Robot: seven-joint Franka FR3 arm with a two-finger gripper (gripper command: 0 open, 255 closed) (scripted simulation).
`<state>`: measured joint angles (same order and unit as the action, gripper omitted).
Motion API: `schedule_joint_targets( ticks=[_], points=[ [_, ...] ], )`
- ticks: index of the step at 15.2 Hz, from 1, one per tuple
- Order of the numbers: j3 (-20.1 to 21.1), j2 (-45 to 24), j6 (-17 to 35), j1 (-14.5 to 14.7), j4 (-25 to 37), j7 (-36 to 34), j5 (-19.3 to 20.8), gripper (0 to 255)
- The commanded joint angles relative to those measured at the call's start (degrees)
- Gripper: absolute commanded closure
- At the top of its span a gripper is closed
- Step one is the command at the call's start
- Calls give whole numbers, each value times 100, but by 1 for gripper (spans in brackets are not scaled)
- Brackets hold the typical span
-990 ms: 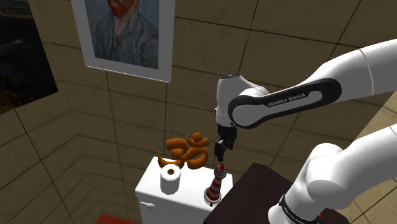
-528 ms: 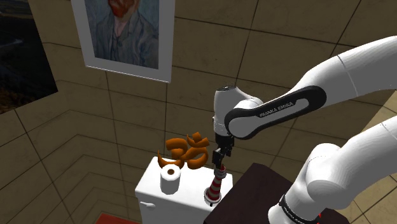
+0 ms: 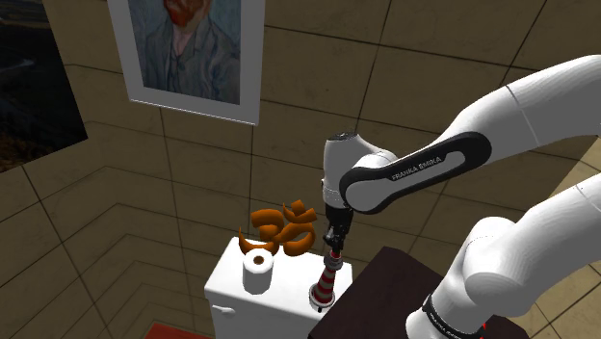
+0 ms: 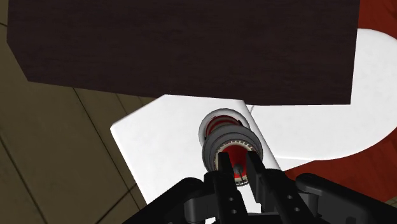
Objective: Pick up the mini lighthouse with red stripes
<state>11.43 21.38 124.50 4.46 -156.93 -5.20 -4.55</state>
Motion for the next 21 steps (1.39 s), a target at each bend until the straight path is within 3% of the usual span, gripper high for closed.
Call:
schedule_joint_targets(
  ticks=[1, 4, 21],
  points=[
    [0, -2, 1, 0, -2, 0, 1, 255],
    [0, -11, 9, -2, -2, 1, 3, 255],
    [-120, 788, -1437, 21, 648, 64, 1, 255]
  ],
)
